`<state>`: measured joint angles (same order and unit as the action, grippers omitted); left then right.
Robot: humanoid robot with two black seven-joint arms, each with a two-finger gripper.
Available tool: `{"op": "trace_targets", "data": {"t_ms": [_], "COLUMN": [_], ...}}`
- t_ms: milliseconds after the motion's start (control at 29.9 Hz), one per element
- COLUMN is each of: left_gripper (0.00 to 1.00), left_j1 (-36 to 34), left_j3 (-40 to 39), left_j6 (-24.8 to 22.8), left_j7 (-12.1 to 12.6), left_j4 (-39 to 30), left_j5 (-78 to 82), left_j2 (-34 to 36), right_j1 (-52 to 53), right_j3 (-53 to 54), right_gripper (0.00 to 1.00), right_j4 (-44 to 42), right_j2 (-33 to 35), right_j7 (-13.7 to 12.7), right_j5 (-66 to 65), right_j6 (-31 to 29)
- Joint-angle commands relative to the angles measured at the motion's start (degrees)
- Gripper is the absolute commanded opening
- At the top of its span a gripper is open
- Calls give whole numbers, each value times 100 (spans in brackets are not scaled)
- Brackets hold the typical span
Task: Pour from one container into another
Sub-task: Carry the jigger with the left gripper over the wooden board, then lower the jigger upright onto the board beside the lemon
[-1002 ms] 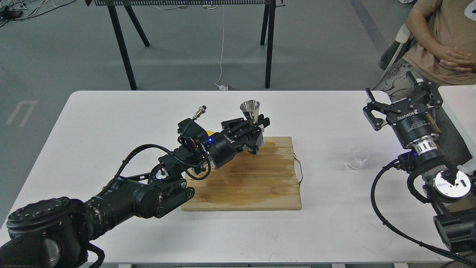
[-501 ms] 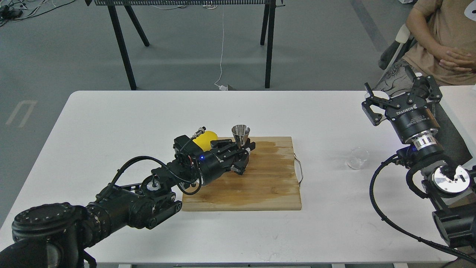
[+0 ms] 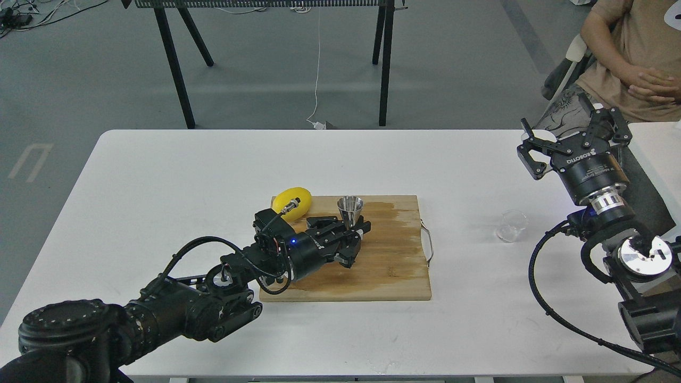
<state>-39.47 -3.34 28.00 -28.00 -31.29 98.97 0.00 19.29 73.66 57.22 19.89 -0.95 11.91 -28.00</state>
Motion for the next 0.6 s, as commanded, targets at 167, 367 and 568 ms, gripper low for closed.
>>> {"op": "trace_targets", "data": {"t_ms": [167,367,568], "left_gripper": [13,19,24], "left_j1": [18,18,18], "left_j3": [62,132,132], "left_j6": [0,0,0], "left_j7": [0,0,0], "left_j4": [70,79,88], "left_j5": [-1,-1,-1], "left_j2": [0,0,0], "right_j1": [14,14,5], "right_j3": [-1,-1,-1], "right_gripper": [99,99,99], "right_j4": [70,79,71], "right_j2": [-3,-12,-3], "right_j7": [-1,-1,-1], "right_j5": [-4,-4,4], "right_j6": [0,0,0]}}
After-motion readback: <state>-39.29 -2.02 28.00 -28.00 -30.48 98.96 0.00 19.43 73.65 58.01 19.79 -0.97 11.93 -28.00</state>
